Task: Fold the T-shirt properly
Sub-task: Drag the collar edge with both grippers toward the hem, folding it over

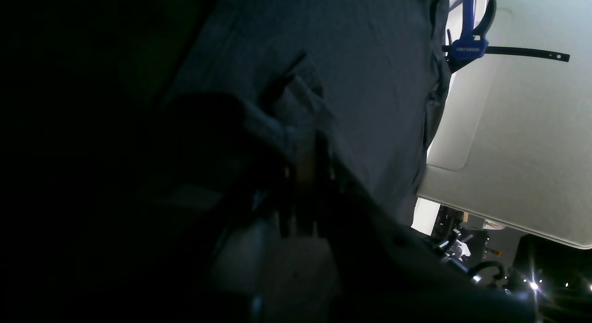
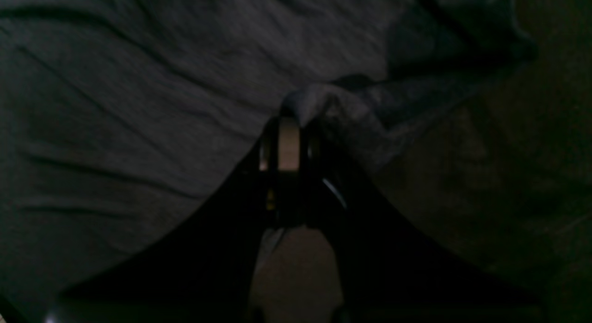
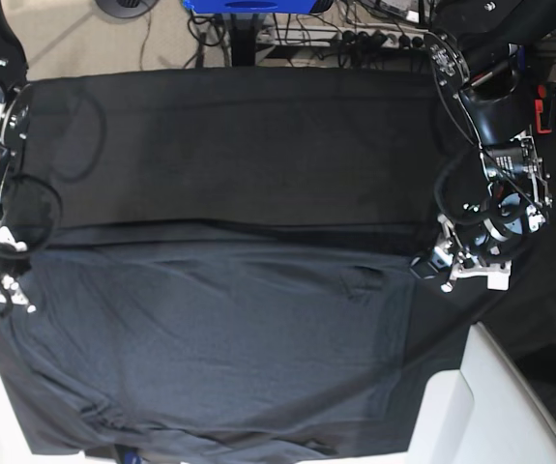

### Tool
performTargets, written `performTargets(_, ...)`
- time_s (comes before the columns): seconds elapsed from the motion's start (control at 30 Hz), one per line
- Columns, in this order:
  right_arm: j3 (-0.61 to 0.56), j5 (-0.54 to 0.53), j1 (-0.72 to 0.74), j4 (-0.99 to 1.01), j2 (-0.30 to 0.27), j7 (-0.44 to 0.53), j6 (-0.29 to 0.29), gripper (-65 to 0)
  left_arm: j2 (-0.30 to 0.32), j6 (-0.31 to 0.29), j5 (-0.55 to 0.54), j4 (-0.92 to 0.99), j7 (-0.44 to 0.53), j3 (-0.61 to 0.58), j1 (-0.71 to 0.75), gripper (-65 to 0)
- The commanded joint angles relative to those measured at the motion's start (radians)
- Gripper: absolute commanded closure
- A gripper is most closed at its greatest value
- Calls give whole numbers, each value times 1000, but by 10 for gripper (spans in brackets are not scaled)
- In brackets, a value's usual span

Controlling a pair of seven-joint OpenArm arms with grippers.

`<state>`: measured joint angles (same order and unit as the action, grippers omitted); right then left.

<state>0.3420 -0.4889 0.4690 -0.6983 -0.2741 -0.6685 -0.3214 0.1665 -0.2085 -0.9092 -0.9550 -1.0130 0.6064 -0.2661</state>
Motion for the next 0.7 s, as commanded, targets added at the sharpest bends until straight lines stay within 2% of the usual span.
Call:
performTargets(0.0, -1, 5, 30, -14, -18, 13, 6, 0, 12, -6, -21, -15, 7, 0, -23, 0)
performTargets(0.27, -4, 5, 37, -14, -14, 13, 6, 0, 12, -6, -21, -19, 9, 0, -25, 0)
performTargets(0.4, -74, 5, 46, -14, -15, 13, 6, 0, 12, -6, -21, -22, 9, 0, -25, 0)
performTargets(0.67, -90, 5, 50, -14, -14, 13, 6, 0, 12, -6, -21, -20, 9, 0, -25, 0)
